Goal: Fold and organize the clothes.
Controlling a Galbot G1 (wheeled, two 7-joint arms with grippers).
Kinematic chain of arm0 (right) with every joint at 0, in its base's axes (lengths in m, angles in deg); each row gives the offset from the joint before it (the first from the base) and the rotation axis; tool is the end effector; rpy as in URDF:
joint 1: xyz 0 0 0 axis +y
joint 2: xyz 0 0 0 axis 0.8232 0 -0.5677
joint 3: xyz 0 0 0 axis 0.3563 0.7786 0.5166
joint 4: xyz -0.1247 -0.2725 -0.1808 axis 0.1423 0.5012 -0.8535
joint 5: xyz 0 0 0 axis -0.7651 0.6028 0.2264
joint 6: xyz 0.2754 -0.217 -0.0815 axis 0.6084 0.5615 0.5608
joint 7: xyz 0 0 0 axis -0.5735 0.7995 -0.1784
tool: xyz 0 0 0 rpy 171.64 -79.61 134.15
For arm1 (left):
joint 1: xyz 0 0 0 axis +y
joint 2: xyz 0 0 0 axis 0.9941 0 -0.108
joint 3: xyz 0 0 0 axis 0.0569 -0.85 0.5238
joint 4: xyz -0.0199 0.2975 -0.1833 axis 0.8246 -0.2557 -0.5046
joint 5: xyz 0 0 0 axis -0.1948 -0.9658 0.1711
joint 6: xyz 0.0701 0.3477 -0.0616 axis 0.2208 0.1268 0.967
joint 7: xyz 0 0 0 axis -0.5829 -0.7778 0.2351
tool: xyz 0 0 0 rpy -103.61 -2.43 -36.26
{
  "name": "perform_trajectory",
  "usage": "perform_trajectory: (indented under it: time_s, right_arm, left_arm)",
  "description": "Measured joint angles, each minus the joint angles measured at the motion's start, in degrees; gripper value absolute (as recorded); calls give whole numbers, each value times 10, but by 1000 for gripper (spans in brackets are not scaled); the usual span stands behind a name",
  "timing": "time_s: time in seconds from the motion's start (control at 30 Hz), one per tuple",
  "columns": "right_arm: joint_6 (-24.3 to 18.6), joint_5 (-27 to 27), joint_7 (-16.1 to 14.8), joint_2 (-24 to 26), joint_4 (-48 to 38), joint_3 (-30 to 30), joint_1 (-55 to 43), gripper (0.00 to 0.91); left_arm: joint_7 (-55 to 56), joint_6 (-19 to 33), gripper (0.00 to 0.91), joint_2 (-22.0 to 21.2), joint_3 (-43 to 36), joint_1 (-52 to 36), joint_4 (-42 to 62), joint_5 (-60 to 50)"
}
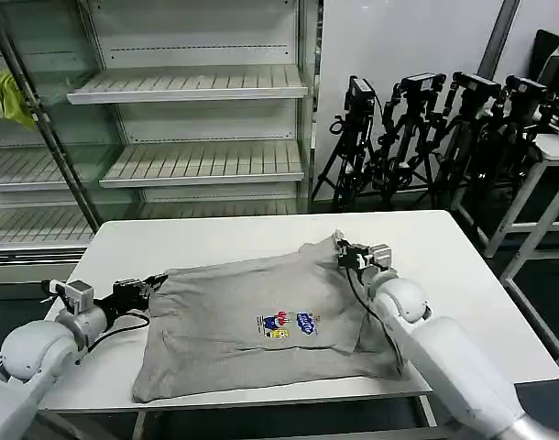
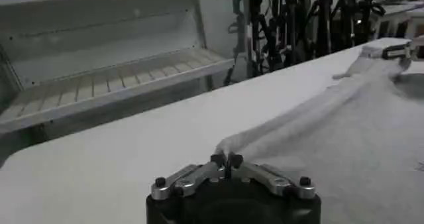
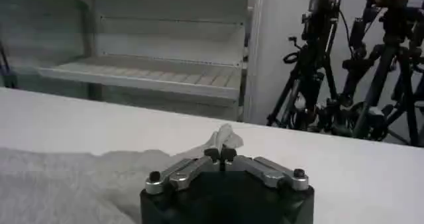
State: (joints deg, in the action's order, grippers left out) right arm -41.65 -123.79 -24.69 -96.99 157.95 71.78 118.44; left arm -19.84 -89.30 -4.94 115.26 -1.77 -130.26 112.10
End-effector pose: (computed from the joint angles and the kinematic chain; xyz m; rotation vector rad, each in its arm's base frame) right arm 0.4559 -0.0233 -0.2455 0.4507 -2.8217 0.1316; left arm 0.3335 0.1953 -0.2007 -0.5407 -2.6750 -0.2607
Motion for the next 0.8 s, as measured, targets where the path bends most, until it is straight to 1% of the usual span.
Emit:
perform_trajectory:
  time_s: [0.43,0.8]
  right_arm:
    - [9,-25,9,77,126,-32,68,0]
    - [9,-29,4,139,210,-65,132,0]
  left_arm:
    - [1,1,71,24,87,118,-71,8]
    - [5,-2,71,26,107,181,-113,2]
